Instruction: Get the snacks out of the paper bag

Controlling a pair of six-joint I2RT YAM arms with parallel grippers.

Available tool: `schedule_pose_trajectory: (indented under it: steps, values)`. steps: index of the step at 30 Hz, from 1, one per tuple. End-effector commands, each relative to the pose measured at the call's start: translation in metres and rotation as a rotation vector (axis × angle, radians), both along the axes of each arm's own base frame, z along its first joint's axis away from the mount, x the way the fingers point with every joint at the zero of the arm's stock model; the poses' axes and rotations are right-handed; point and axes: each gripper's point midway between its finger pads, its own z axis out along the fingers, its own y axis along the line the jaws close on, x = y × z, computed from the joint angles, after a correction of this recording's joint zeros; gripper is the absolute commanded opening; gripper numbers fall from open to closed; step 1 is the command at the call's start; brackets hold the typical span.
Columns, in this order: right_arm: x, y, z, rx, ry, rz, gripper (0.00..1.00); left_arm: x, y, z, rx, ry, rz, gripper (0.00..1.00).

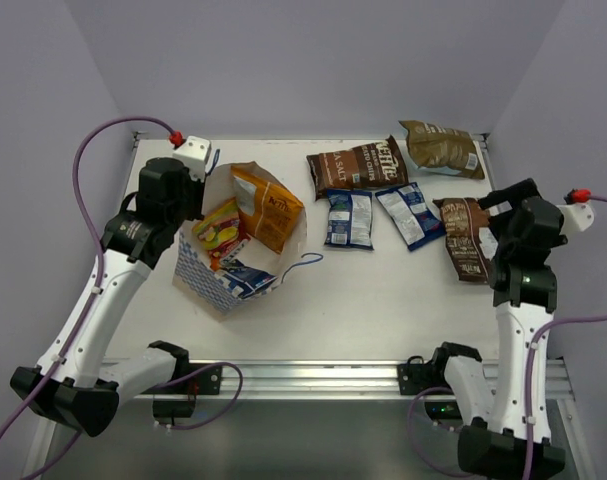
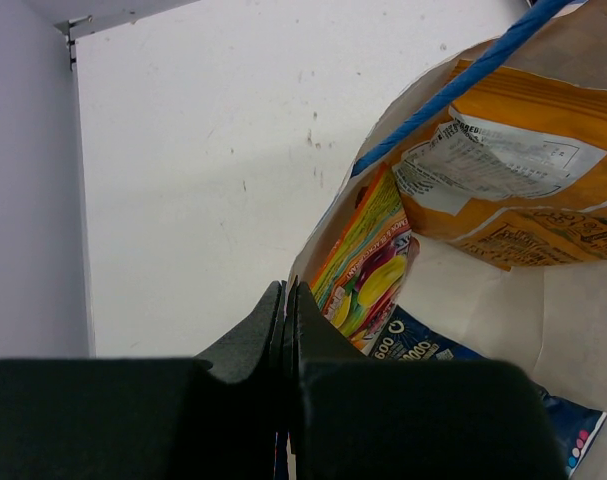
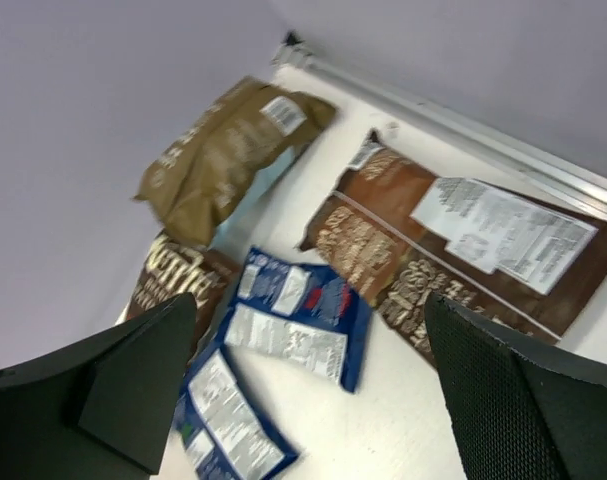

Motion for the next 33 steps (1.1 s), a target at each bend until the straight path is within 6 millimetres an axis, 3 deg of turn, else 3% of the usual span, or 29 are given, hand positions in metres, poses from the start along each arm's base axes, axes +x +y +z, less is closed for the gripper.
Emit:
schedule_pose_trajectory:
  steps: [1, 2, 5, 6, 7, 8, 9, 11, 12, 13, 14, 15, 16, 17, 19, 20, 21, 22, 28, 31, 33]
  values:
    - [0.009, 0.042, 0.025, -0.087, -0.076, 0.262, 0.99, 0.010, -0.005, 0.039, -0.046, -0.117, 0.001, 0.00]
    - [0.017, 0.059, 0.047, -0.143, -0.154, 0.365, 0.99, 0.010, -0.005, 0.038, -0.045, -0.113, 0.003, 0.00]
    - [0.023, 0.143, 0.080, -0.301, -0.240, 0.786, 0.99, 0.011, -0.005, 0.036, -0.042, -0.105, 0.001, 0.00]
    - [0.017, 0.187, 0.085, -0.334, -0.264, 0.954, 0.99, 0.011, -0.005, 0.036, -0.041, -0.104, 0.001, 0.00]
    - [0.022, 0.210, 0.081, -0.402, -0.244, 1.060, 0.99, 0.012, -0.006, 0.036, -0.043, -0.105, 0.001, 0.00]
    - [0.020, 0.232, 0.093, -0.440, -0.274, 1.136, 0.99, 0.012, -0.006, 0.037, -0.046, -0.106, -0.003, 0.00]
    - [0.008, 0.271, 0.098, -0.475, -0.315, 1.270, 0.99, 0.012, -0.007, 0.038, -0.046, -0.109, -0.005, 0.00]
    - [0.011, 0.312, 0.100, -0.580, -0.323, 1.414, 0.99, 0.013, -0.007, 0.040, -0.047, -0.110, -0.006, 0.00]
    - [-0.003, 0.343, 0.099, -0.610, -0.342, 1.525, 0.99, 0.013, -0.007, 0.040, -0.046, -0.110, -0.008, 0.00]
    - [-0.004, 0.357, 0.118, -0.699, -0.388, 1.558, 0.98, 0.012, -0.008, 0.039, -0.044, -0.110, -0.014, 0.00]
    - [0.004, 0.378, 0.101, -0.725, -0.336, 1.614, 0.99, 0.013, -0.010, 0.039, -0.046, -0.107, -0.023, 0.00]
    - [-0.005, 0.400, 0.101, -0.756, -0.351, 1.679, 0.99, 0.012, -0.011, 0.039, -0.048, -0.106, -0.031, 0.00]
    - [-0.003, 0.409, 0.120, -0.821, -0.397, 1.685, 0.98, 0.012, -0.011, 0.039, -0.046, -0.107, -0.039, 0.00]
    - [0.006, 0.428, 0.101, -0.838, -0.341, 1.733, 0.98, 0.012, -0.015, 0.039, -0.053, -0.105, -0.055, 0.00]
    - [0.010, 0.448, 0.097, -0.887, -0.324, 1.792, 0.99, 0.010, -0.017, 0.040, -0.061, -0.108, -0.071, 0.00]
    - [0.013, 0.453, 0.111, -0.904, -0.329, 1.799, 0.98, 0.010, -0.020, 0.041, -0.067, -0.111, -0.082, 0.00]
    - [0.023, 0.471, 0.088, -0.911, -0.270, 1.852, 0.99, 0.009, -0.020, 0.042, -0.069, -0.115, -0.084, 0.00]
    - [0.027, 0.477, 0.101, -0.943, -0.297, 1.849, 0.99, 0.009, -0.020, 0.043, -0.070, -0.116, -0.085, 0.00]
    - [0.051, 0.516, 0.041, -0.969, -0.143, 1.962, 0.98, 0.007, -0.019, 0.042, -0.069, -0.117, -0.083, 0.00]
    - [0.064, 0.519, 0.006, -0.978, -0.041, 1.956, 0.98, 0.007, -0.020, 0.042, -0.070, -0.115, -0.089, 0.00]
    - [0.069, 0.521, -0.005, -0.980, -0.021, 1.944, 0.98, 0.007, -0.019, 0.042, -0.068, -0.117, -0.088, 0.00]
